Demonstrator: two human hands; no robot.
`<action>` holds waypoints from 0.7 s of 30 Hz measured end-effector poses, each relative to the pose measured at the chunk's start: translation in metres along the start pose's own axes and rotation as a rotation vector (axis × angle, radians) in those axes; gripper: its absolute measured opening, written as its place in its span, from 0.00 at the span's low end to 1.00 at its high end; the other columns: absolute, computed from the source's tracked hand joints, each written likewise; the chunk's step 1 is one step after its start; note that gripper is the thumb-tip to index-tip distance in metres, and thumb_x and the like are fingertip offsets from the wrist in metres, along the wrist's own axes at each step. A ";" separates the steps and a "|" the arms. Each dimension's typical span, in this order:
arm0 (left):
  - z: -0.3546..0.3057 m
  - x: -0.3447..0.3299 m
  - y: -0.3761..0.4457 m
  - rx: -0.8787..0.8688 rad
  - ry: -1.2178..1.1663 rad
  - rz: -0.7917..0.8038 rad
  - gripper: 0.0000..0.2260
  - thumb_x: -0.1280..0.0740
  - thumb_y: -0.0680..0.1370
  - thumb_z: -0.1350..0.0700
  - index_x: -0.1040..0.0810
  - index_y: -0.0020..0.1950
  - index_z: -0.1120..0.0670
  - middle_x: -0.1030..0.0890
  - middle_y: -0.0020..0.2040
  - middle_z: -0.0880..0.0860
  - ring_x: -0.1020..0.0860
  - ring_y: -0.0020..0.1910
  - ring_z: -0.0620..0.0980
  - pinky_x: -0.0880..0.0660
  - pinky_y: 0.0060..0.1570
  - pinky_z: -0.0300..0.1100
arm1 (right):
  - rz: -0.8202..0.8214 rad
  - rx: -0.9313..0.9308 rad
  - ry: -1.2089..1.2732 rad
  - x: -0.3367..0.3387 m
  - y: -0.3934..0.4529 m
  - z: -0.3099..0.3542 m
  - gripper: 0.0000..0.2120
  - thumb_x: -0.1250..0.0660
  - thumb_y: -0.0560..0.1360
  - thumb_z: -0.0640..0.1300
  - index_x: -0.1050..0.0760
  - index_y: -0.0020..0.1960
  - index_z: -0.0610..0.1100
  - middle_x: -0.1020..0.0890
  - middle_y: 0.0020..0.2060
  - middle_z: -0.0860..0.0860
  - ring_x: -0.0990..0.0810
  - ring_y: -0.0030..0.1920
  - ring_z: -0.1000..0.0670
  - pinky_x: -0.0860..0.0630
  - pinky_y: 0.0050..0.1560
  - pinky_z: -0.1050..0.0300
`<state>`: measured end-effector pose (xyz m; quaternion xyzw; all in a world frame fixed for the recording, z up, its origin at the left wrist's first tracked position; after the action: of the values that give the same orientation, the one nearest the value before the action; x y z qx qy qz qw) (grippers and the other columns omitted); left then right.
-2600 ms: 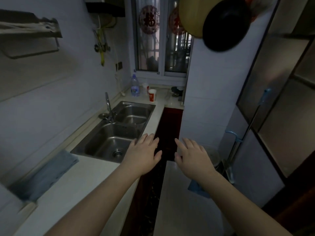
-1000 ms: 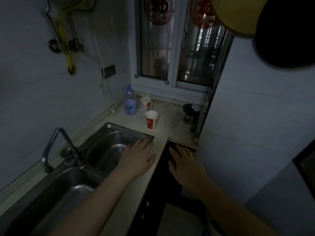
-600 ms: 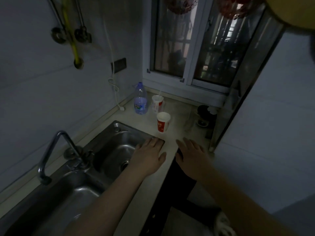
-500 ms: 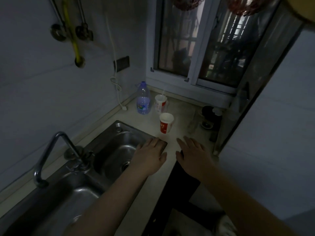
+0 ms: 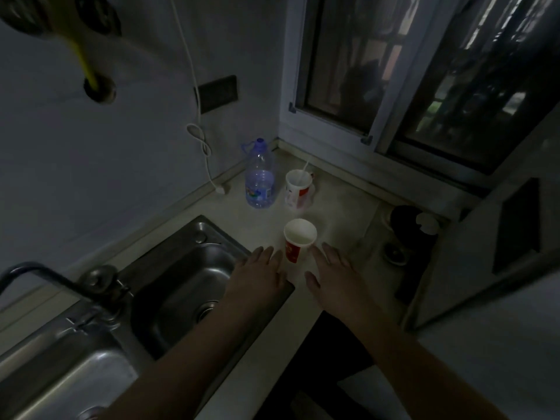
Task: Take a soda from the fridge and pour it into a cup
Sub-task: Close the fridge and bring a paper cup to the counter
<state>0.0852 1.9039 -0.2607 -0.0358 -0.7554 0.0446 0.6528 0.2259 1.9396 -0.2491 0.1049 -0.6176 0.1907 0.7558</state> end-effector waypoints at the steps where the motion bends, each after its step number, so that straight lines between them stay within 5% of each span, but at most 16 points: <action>1: 0.000 -0.005 0.009 0.012 0.007 0.009 0.27 0.54 0.81 0.43 0.44 0.79 0.51 0.42 0.79 0.52 0.45 0.77 0.52 0.45 0.73 0.50 | -0.001 0.004 0.018 -0.001 0.012 -0.005 0.31 0.45 0.79 0.57 0.51 0.78 0.51 0.45 0.77 0.49 0.46 0.76 0.48 0.43 0.73 0.48; 15: 0.031 -0.075 0.094 0.157 -0.103 0.128 0.22 0.47 0.83 0.47 0.35 0.74 0.55 0.29 0.69 0.56 0.30 0.67 0.56 0.30 0.62 0.50 | 0.119 -0.038 0.244 -0.054 0.140 -0.032 0.54 0.26 0.67 0.59 0.55 0.78 0.44 0.46 0.77 0.43 0.44 0.75 0.42 0.41 0.71 0.47; 21: 0.037 -0.102 0.101 0.273 -0.402 0.154 0.21 0.45 0.83 0.49 0.34 0.73 0.57 0.30 0.71 0.58 0.30 0.68 0.56 0.33 0.67 0.49 | 0.084 -0.078 0.351 -0.060 0.150 -0.044 0.50 0.23 0.64 0.57 0.44 0.76 0.42 0.33 0.70 0.44 0.32 0.67 0.43 0.30 0.63 0.49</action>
<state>0.0625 1.9924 -0.3775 0.0047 -0.8520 0.2022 0.4828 0.1925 2.0834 -0.3289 0.0147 -0.4872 0.2135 0.8467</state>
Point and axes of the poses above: each hand's wrist, its own y-axis towards the middle knuckle, its own x-axis out of the back of the hand, z = x × y, the point moved 9 cm from there along y, towards the middle knuckle
